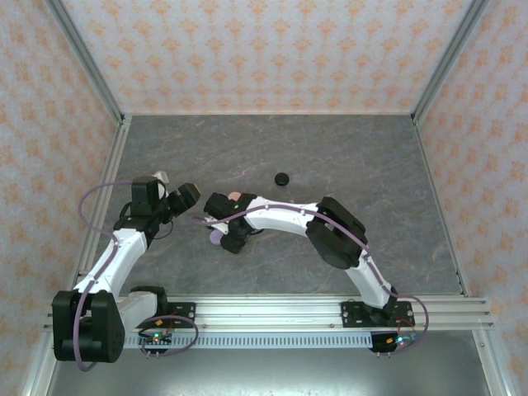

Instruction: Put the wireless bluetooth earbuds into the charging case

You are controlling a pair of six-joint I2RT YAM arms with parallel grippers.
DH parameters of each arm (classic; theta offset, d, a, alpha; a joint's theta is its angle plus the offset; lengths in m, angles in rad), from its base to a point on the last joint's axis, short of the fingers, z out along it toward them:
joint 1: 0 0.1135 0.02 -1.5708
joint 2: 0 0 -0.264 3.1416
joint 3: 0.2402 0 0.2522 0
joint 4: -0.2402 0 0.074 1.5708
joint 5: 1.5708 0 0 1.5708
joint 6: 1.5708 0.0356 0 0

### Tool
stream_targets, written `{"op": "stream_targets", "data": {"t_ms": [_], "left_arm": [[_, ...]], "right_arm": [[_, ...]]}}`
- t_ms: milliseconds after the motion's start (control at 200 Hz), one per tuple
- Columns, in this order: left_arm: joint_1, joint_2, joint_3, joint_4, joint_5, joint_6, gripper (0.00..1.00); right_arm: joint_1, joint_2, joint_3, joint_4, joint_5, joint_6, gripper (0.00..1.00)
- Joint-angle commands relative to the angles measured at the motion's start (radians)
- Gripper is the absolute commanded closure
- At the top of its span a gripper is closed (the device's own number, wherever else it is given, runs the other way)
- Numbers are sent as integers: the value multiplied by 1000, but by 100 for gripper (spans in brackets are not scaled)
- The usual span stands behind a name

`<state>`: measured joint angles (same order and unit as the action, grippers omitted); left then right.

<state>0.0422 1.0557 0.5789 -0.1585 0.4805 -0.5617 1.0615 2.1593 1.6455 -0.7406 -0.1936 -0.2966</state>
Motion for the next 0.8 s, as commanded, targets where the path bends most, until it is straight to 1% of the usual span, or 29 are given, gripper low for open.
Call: {"op": "stream_targets", "data": {"t_ms": [0,110,240,380,520,646,796], "left_arm": [[9,-44,27,-53,59,77,19],[9,-82,51,-73,127,109,20],[-10,-122,58,-27,227,83,22],[-73,-151,113,-31,307,97,22],[-152,-181,175,-28,410,128,25],[-211,-210,219,-23,467,142,26],[-289,-220,240,24,491,126,29]], "right_arm": [[-18,-102,-50,33,59,4,55],[-35,-243,-144,122,39,-9,55],[-47,-436,-276,246,35,-46,55],[-49,-641,-393,371,76,-113,55],[-48,-826,-507,500,93,-225,56],[-46,-928,-572,569,96,-349,57],[-41,-970,-603,597,102,-468,57]]}}
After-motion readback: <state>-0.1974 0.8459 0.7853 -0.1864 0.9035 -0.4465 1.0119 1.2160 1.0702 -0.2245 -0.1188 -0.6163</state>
